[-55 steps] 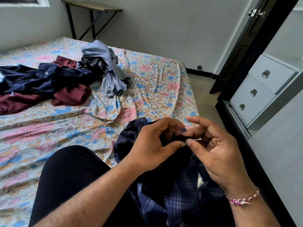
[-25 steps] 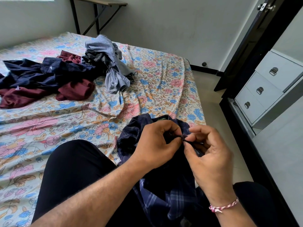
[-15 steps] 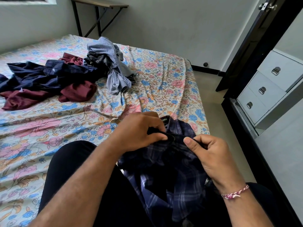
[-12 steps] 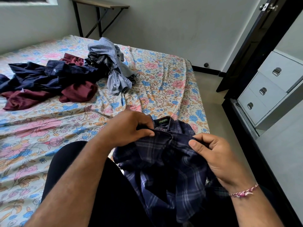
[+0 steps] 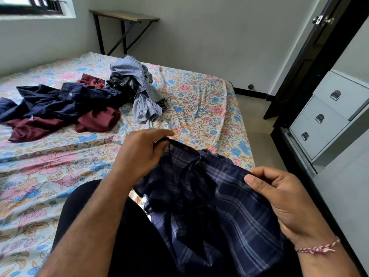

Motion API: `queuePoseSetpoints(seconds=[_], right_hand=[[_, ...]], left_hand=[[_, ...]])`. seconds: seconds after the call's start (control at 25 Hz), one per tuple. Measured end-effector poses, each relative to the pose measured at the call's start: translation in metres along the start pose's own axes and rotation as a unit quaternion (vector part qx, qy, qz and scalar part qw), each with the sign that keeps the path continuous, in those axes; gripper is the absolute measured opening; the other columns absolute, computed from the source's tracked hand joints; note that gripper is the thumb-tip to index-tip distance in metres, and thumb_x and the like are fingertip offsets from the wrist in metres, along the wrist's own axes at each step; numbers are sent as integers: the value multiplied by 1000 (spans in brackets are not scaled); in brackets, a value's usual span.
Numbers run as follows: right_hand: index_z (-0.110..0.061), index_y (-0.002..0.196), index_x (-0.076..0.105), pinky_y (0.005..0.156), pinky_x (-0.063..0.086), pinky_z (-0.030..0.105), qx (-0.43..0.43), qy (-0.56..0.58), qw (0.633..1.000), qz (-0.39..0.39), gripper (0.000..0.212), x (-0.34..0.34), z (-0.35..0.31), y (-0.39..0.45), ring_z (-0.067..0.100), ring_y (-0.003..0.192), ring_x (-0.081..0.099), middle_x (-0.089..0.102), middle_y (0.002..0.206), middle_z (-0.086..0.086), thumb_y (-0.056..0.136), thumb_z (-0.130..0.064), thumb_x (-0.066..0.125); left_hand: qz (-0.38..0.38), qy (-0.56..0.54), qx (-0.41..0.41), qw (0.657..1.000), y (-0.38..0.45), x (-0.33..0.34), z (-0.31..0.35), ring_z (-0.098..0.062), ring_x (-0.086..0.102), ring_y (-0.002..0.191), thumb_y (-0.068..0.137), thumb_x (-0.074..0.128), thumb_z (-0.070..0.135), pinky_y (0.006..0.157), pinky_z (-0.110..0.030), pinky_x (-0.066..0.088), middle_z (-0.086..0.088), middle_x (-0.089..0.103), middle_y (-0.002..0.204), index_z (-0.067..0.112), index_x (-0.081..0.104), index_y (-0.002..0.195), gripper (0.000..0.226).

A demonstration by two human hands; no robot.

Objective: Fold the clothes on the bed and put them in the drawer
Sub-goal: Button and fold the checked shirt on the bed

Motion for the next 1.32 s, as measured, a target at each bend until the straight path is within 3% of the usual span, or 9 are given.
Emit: queuePoseSetpoints(seconds=[0.08, 0.16, 0.24, 0.32, 0.4, 0.56, 0.68, 1.04, 1.32], right_hand=[[-10, 90, 79, 97, 56, 44, 4, 40, 999, 22, 63, 0, -8, -3, 32, 93, 69, 73, 101, 28, 47, -51, 98], [-8, 89, 78, 98, 56, 46, 3, 75, 997, 29, 71, 3, -20, -7, 33, 92, 70, 74, 101, 28, 39, -54, 100], [-7, 89, 78, 88, 61, 39, -1, 101, 995, 23, 70, 8, -34, -12, 30, 87, 73, 75, 98, 25, 39, -51, 100], [-7, 84, 78, 74, 63, 32, -4, 126, 992, 9, 50, 19, -48, -20, 28, 77, 73, 76, 90, 23, 47, -36, 96], [-9, 78, 79, 69, 62, 28, -17, 131, 991, 9, 30, 30, -58, -27, 25, 72, 72, 76, 83, 20, 54, -26, 86], [-13, 78, 81, 77, 61, 32, -31, 110, 993, -2, 26, 49, -69, -35, 23, 74, 71, 75, 80, 15, 58, -29, 83], [-14, 71, 80, 66, 60, 24, -30, 133, 991, -2, 18, 57, -72, -38, 18, 67, 71, 74, 73, 12, 56, -24, 79], [-13, 83, 80, 75, 62, 33, -57, 126, 990, 5, 24, 57, -63, -37, 28, 80, 74, 76, 88, 19, 63, -26, 83], [-23, 86, 82, 79, 60, 26, -120, 83, 989, 12, 18, 50, -53, -27, 21, 85, 76, 79, 91, 9, 69, -21, 81]], left_hand=[[55, -32, -9, 998, 0, -4, -1, -12, 75, 87, 92, 78, 7, 83, -29, 58, 3, 80, 101, 18, 80, 113, 25], [126, -81, -22, 988, -1, -11, 3, -3, 71, 82, 90, 79, 5, 77, -27, 58, 7, 78, 95, 17, 81, 109, 22], [181, -112, 1, 977, -3, -18, 22, -1, 67, 83, 90, 79, 3, 77, -22, 53, 11, 75, 95, 13, 80, 106, 20], [208, -132, 68, 967, -7, -22, 49, -12, 70, 88, 92, 76, 1, 80, -26, 53, 6, 75, 98, 7, 78, 106, 16], [202, -169, 128, 956, -14, -22, 74, -18, 74, 89, 95, 71, 1, 78, -32, 57, -2, 77, 98, 3, 76, 106, 12], [179, -165, 229, 943, -28, -18, 104, -22, 75, 81, 94, 72, 5, 64, -40, 56, -8, 78, 96, -1, 77, 101, 10], [172, -113, 285, 936, -32, -19, 109, -29, 72, 73, 89, 79, 5, 62, -42, 51, -8, 79, 99, -1, 80, 98, 11], [150, -86, 299, 939, -35, -10, 113, -29, 70, 75, 85, 85, 6, 66, -43, 52, -6, 78, 98, 2, 82, 93, 10], [98, -109, 274, 950, -30, 2, 110, -27, 66, 87, 88, 82, 7, 78, -39, 53, -8, 76, 105, 5, 82, 97, 9]])
Point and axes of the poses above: each hand's wrist, its own y-axis towards the middle knuckle, its own x-axis out of the palm, z = x × y, the point moved 3 cm from there along y, towards the middle knuckle
